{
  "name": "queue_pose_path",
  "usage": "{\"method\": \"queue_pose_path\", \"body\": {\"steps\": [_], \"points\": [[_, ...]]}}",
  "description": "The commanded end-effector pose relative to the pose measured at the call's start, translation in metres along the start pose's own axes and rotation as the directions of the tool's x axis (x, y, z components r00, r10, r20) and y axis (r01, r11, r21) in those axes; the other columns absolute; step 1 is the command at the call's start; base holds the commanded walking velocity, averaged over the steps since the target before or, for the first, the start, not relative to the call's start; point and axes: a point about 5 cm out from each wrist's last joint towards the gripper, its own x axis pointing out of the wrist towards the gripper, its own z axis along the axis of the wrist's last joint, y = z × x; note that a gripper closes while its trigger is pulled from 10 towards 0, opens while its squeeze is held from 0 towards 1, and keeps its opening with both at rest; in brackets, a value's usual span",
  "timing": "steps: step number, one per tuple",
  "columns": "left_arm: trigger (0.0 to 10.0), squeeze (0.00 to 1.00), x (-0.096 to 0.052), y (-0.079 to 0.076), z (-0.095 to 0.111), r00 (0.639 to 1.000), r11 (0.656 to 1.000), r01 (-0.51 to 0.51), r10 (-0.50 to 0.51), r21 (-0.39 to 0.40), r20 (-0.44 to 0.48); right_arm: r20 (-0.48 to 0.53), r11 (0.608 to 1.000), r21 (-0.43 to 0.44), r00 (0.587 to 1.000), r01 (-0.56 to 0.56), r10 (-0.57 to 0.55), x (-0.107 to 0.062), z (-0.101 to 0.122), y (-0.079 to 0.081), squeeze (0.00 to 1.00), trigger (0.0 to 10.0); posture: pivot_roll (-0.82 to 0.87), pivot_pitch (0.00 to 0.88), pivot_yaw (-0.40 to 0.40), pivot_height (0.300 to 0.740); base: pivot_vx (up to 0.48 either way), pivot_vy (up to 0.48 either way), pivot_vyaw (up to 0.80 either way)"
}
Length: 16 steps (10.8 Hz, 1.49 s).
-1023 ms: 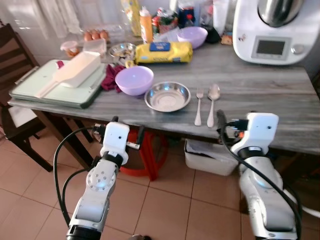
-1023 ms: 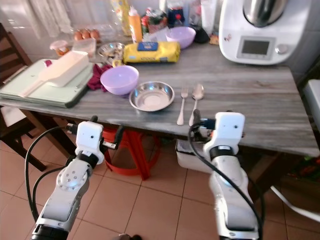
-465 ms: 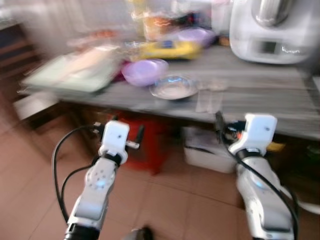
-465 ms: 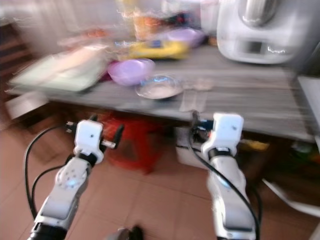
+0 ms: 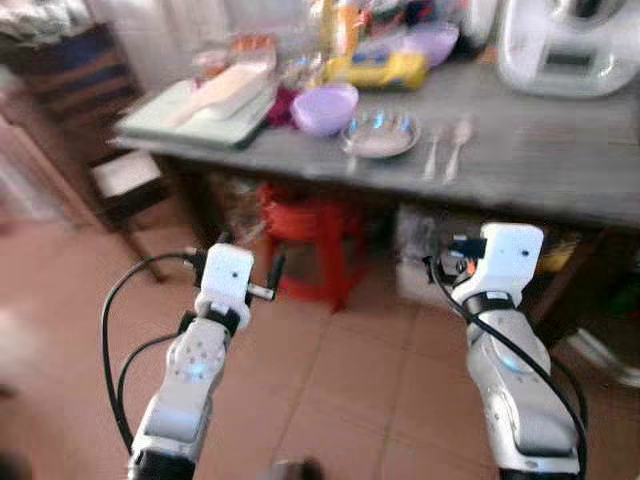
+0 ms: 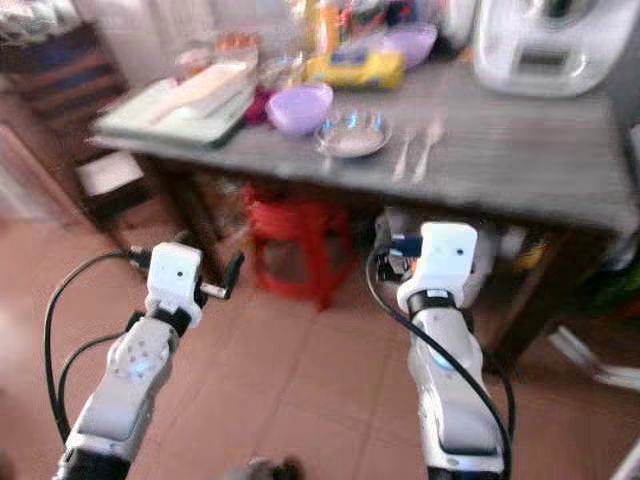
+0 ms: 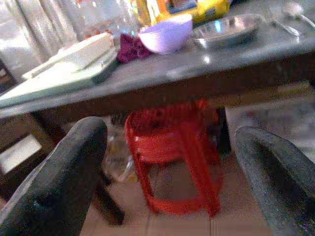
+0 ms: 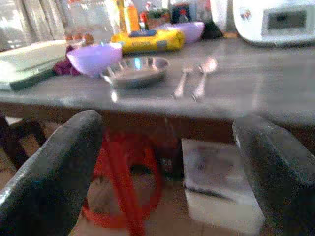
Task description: Setting the table
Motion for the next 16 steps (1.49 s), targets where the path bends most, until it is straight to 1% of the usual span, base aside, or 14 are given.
{"method": "queue_pose_path", "body": {"steps": [1, 3, 4, 5, 6, 7, 8, 10, 13, 14, 16], "points": [[10.0, 0.0, 0.0, 0.002, 0.002, 1.0, 1.0, 0.008, -0.008, 0.016, 0.008, 0.012, 1.0, -0.001, 1.0, 0.018, -0.018, 0.001, 0.002, -0.002, 0.0, 10.0, -0.08, 0.065, 0.109, 0.74, -0.266, 0.0, 0.0], [10.0, 0.0, 0.0, 0.001, 0.002, 1.0, 1.0, 0.02, -0.021, 0.011, 0.017, -0.004, 0.999, -0.015, 0.999, 0.036, -0.036, 0.002, 0.0, -0.004, 0.0, 10.0, -0.08, 0.065, 0.109, 0.74, 0.0, 0.0, 0.0], [10.0, 0.0, -0.001, 0.0, 0.002, 0.999, 0.999, 0.034, -0.033, -0.004, 0.03, -0.013, 0.999, -0.011, 0.999, 0.047, -0.047, 0.002, -0.002, -0.006, 0.0, 10.0, -0.08, 0.065, 0.109, 0.74, 0.0, 0.0, 0.0], [10.0, 0.0, -0.002, 0.002, 0.004, 0.998, 0.998, 0.032, -0.03, -0.051, 0.053, -0.011, 0.999, -0.024, 0.999, 0.043, -0.044, 0.002, -0.002, -0.005, 0.0, 10.0, -0.08, 0.065, 0.11, 0.74, 0.0, 0.0, 0.0], [10.0, 0.0, -0.002, 0.003, 0.004, 0.998, 0.996, 0.033, -0.028, -0.08, 0.058, -0.021, 0.999, -0.007, 0.999, 0.044, -0.045, 0.002, -0.004, -0.005, 0.0, 10.0, -0.08, 0.063, 0.111, 0.74, 0.0, 0.0, 0.0], [10.0, 0.0, -0.002, 0.003, 0.002, 0.999, 0.994, 0.029, -0.025, -0.106, 0.037, -0.019, 0.999, 0.001, 0.999, 0.041, -0.041, 0.002, -0.004, -0.003, 0.0, 10.0, -0.08, 0.065, 0.111, 0.74, 0.0, 0.0, 0.0], [10.0, 0.0, -0.001, 0.001, 0.003, 0.998, 0.992, 0.049, -0.045, -0.12, 0.036, -0.017, 0.999, 0.005, 0.999, 0.042, -0.042, 0.001, -0.004, -0.003, 0.0, 10.0, -0.08, 0.065, 0.109, 0.74, 0.0, 0.0, 0.0], [10.0, 0.0, 0.003, 0.0, 0.007, 0.997, 0.989, 0.058, -0.051, -0.136, 0.055, -0.024, 0.999, 0.014, 0.999, 0.049, -0.049, 0.002, -0.004, -0.006, 0.0, 10.0, -0.08, 0.069, 0.109, 0.74, 0.0, 0.0, 0.0], [10.0, 0.0, 0.004, -0.007, 0.013, 0.992, 0.983, 0.112, -0.101, -0.149, 0.079, -0.025, 0.999, 0.011, 0.999, 0.048, -0.047, 0.001, -0.004, -0.004, 0.0, 10.0, -0.08, 0.071, 0.111, 0.74, 0.0, 0.0, -0.69], [10.0, 0.0, 0.005, -0.008, 0.014, 0.991, 0.981, 0.115, -0.104, -0.153, 0.082, -0.016, 0.999, -0.007, 0.999, 0.04, -0.041, 0.001, -0.003, -0.004, 0.0, 10.0, -0.09, 0.071, 0.111, 0.74, 0.0, 0.0, -0.73], [10.0, 0.0, 0.005, -0.009, 0.014, 0.99, 0.98, 0.125, -0.114, -0.157, 0.081, -0.011, 0.999, -0.006, 0.999, 0.037, -0.037, 0.0, -0.002, -0.003, 0.0, 10.0, -0.09, 0.07, 0.108, 0.74, 0.0, 0.0, 0.0]]}}
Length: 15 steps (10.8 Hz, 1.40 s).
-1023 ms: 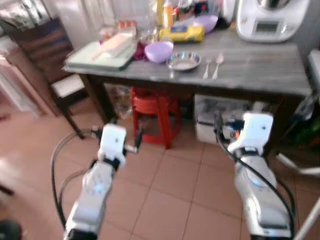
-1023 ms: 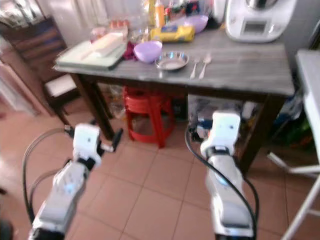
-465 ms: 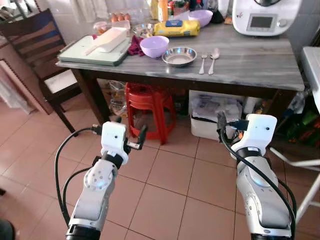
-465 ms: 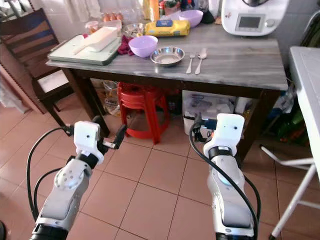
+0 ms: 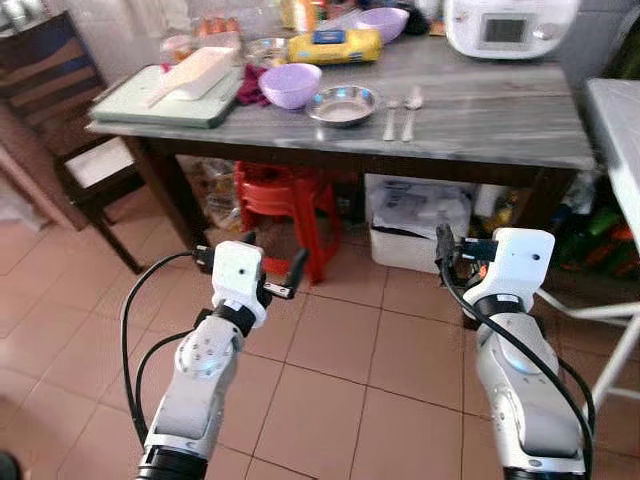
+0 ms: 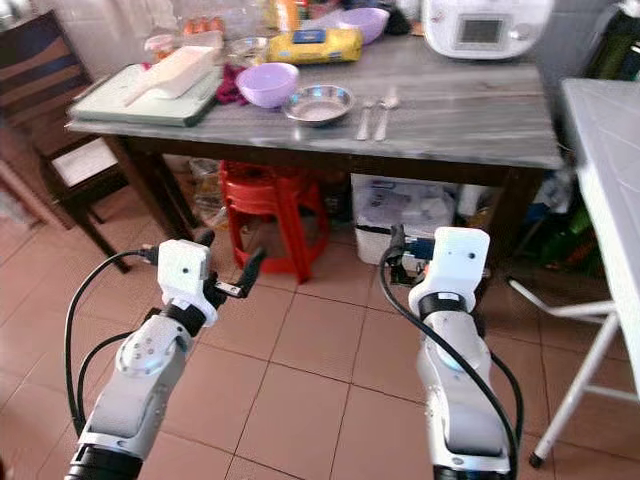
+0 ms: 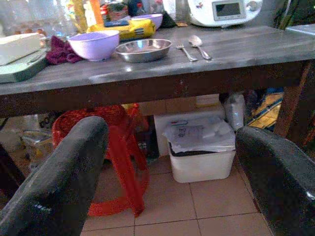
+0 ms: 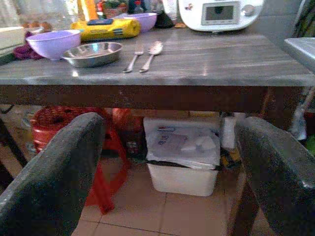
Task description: Setting the table
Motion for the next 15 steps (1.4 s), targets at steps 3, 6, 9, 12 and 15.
{"method": "queue_pose_path", "body": {"steps": [3, 6, 9, 12, 15], "points": [[10.0, 0.0, -0.0007, 0.0029, 0.0025, 1.0, 1.0, -0.001, 0.001, -0.002, 0.003, 0.006, 1.0, -0.001, 1.0, -0.01, 0.01, 0.0002, 0.0018, 0.0025, 0.0, 10.0, -0.09, 0.067, 0.107, 0.74, 0.0, -0.286, 0.0], [10.0, 0.0, -0.0019, 0.0033, 0.0009, 1.0, 1.0, 0.009, -0.009, -0.003, -0.004, 0.003, 1.0, 0.002, 1.0, -0.015, 0.015, 0.0005, 0.001, 0.0043, 0.0, 10.0, -0.09, 0.067, 0.107, 0.74, 0.0, -0.306, -0.43], [10.0, 0.0, -0.0024, 0.003, 0.0002, 1.0, 1.0, 0.017, -0.017, -0.003, -0.008, 0.001, 1.0, 0.007, 1.0, -0.014, 0.014, 0.0009, 0.0005, 0.0045, 0.0, 10.0, -0.08, 0.067, 0.108, 0.74, 0.0, -0.309, -0.43], [10.0, 0.0, -0.0026, 0.0037, 0.0003, 1.0, 1.0, 0.022, -0.022, -0.003, -0.009, 0.001, 1.0, 0.008, 1.0, -0.013, 0.013, 0.0008, 0.0003, 0.0055, 0.0, 10.0, -0.08, 0.068, 0.111, 0.74, 0.0, -0.307, -0.29], [10.0, 0.0, -0.0027, 0.0029, 0.0002, 0.999, 1.0, 0.03, -0.03, -0.001, -0.011, 0.002, 1.0, 0.009, 1.0, -0.006, 0.006, 0.0005, -0.0007, 0.0052, 0.0, 10.0, -0.08, 0.069, 0.114, 0.74, 0.0, -0.309, 0.0]]}}
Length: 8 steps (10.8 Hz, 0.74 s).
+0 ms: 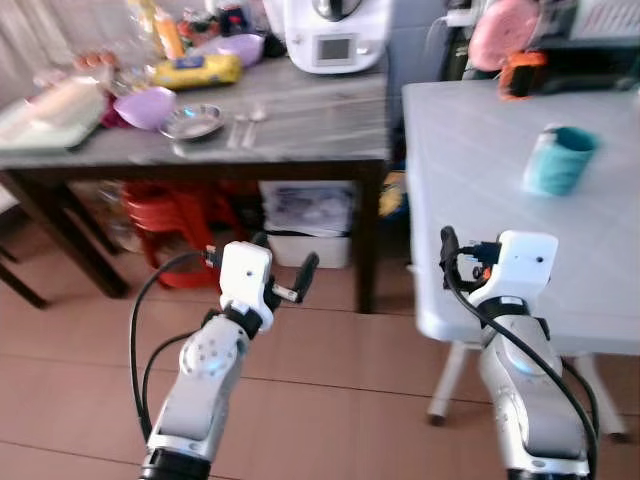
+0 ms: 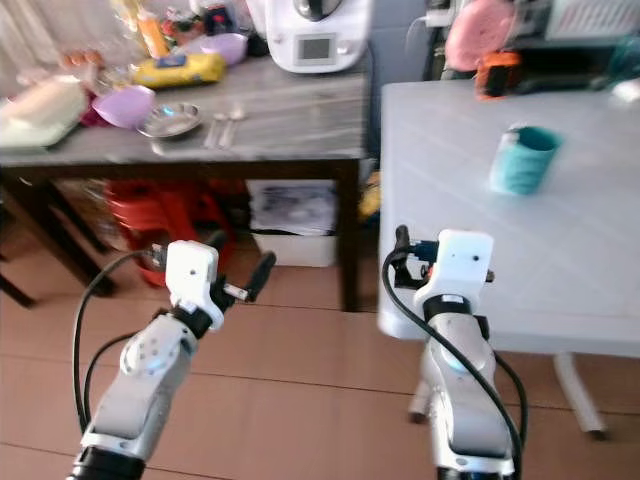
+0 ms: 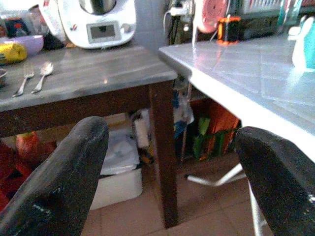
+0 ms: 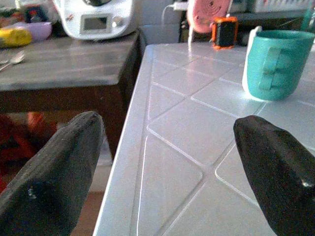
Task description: Setting the table
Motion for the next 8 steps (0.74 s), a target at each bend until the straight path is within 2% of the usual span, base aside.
{"method": "queue_pose_path", "body": {"steps": [1, 6, 8], "points": [[10.0, 0.0, -0.0031, 0.0079, -0.0004, 1.0, 1.0, -0.017, 0.017, 0.008, -0.008, 0.012, 1.0, 0.006, 1.0, -0.014, 0.014, 0.0005, 0.0024, 0.0066, 0.0, 10.0, -0.08, 0.069, 0.115, 0.74, 0.0, -0.307, 0.0], [10.0, 0.0, -0.0021, 0.0059, 0.0002, 1.0, 1.0, -0.013, 0.013, 0.013, -0.008, 0.024, 1.0, 0.002, 1.0, -0.004, 0.004, 0.0018, 0.0034, 0.005, 0.0, 10.0, -0.08, 0.068, 0.116, 0.74, 0.0, -0.306, 0.0], [10.0, 0.0, -0.0019, 0.0056, 0.0004, 1.0, 1.0, -0.012, 0.013, 0.012, -0.004, 0.027, 1.0, 0.002, 1.0, -0.001, 0.001, 0.0021, 0.0035, 0.0049, 0.0, 10.0, -0.08, 0.068, 0.117, 0.74, 0.0, 0.0, 0.0]]}}
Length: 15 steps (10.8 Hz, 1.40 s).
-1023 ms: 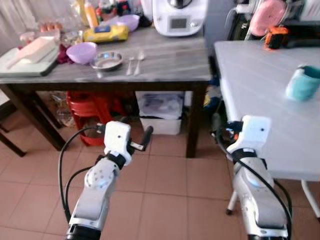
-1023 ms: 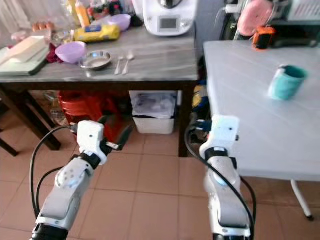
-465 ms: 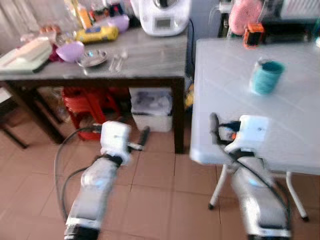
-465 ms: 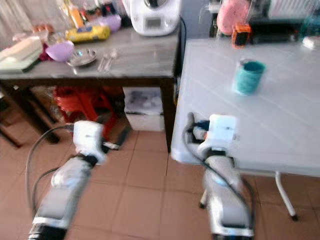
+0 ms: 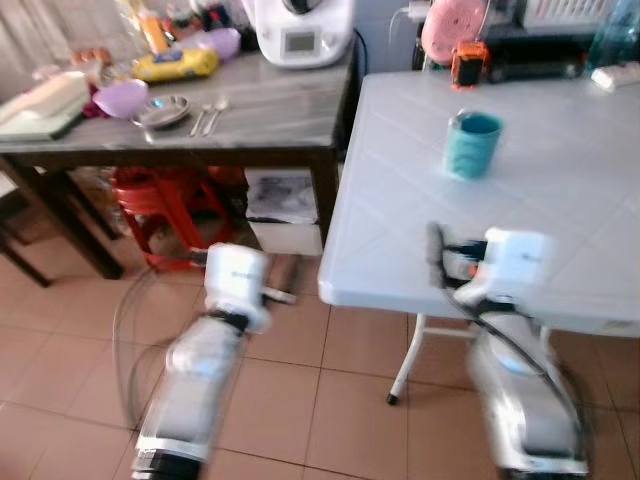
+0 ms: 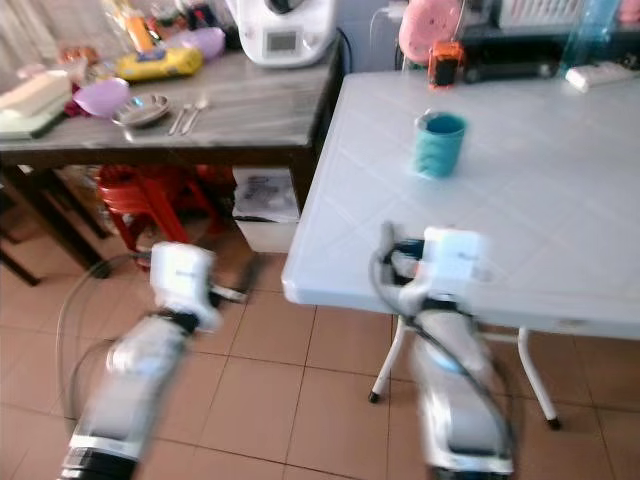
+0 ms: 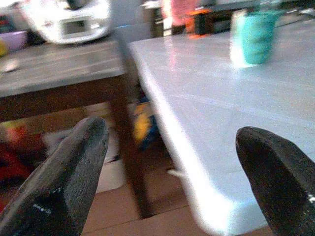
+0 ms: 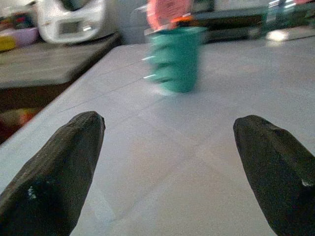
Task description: Setting the table
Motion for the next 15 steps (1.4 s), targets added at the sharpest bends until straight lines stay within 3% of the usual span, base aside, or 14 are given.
{"method": "queue_pose_path", "body": {"steps": [1, 3, 8, 15], "points": [[10.0, 0.0, -0.004, 0.012, 0.002, 0.999, 0.999, -0.036, 0.036, 0.025, 0.001, 0.002, 0.999, 0.02, 1.0, -0.028, 0.028, 0.0, 0.0, 0.011, 0.0, 10.0, -0.08, 0.068, 0.117, 0.74, 0.0, 0.0, 0.0], [10.0, 0.0, -0.004, 0.012, 0.004, 0.999, 0.999, -0.038, 0.038, 0.014, 0.018, -0.003, 0.999, 0.02, 1.0, -0.029, 0.029, 0.0, -0.001, 0.01, 0.0, 10.0, -0.08, 0.069, 0.117, 0.74, 0.0, 0.0, -0.21], [10.0, 0.0, -0.004, 0.002, 0.005, 0.997, 0.996, 0.069, -0.067, -0.058, 0.025, 0.0, 0.999, 0.015, 1.0, -0.029, 0.029, -0.001, 0.0, 0.01, 0.0, 10.0, -0.08, 0.073, 0.117, 0.74, 0.0, 0.0, 0.0], [10.0, 0.0, -0.005, -0.002, 0.005, 0.994, 0.991, 0.108, -0.107, -0.083, 0.026, -0.006, 1.0, 0.016, 1.0, -0.024, 0.024, -0.001, -0.001, 0.009, 0.0, 10.0, -0.09, 0.073, 0.115, 0.74, 0.315, 0.0, 0.0]]}}
